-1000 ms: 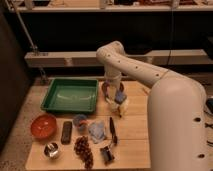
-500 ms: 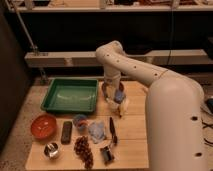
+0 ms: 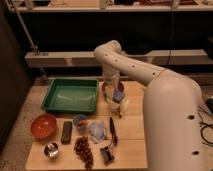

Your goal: Place sponge in paper cup

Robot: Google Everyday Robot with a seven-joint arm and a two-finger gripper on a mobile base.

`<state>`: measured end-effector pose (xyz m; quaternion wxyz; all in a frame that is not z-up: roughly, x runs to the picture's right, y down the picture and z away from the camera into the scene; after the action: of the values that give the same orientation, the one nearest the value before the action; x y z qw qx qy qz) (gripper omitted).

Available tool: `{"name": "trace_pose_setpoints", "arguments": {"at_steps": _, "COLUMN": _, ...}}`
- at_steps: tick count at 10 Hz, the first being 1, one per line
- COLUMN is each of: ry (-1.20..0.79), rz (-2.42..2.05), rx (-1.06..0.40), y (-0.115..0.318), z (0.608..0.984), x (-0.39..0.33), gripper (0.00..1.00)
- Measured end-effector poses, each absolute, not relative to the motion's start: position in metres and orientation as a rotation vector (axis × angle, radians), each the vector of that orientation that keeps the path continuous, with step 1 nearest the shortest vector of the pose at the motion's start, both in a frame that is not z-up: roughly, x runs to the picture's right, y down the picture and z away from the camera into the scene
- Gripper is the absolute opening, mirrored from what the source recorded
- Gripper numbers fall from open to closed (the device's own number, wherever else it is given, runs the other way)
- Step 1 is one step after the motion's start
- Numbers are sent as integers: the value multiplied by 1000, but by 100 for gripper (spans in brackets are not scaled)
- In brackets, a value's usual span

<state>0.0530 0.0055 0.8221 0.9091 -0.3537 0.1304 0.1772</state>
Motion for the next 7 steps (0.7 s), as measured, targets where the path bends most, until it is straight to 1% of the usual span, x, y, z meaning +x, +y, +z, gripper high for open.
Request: {"name": "trace_pose_setpoints", "arguments": {"at_steps": 7, "ry": 275, "rz": 362, "rx": -732, "y": 1, "z": 825, "x": 52, "gripper": 20}}
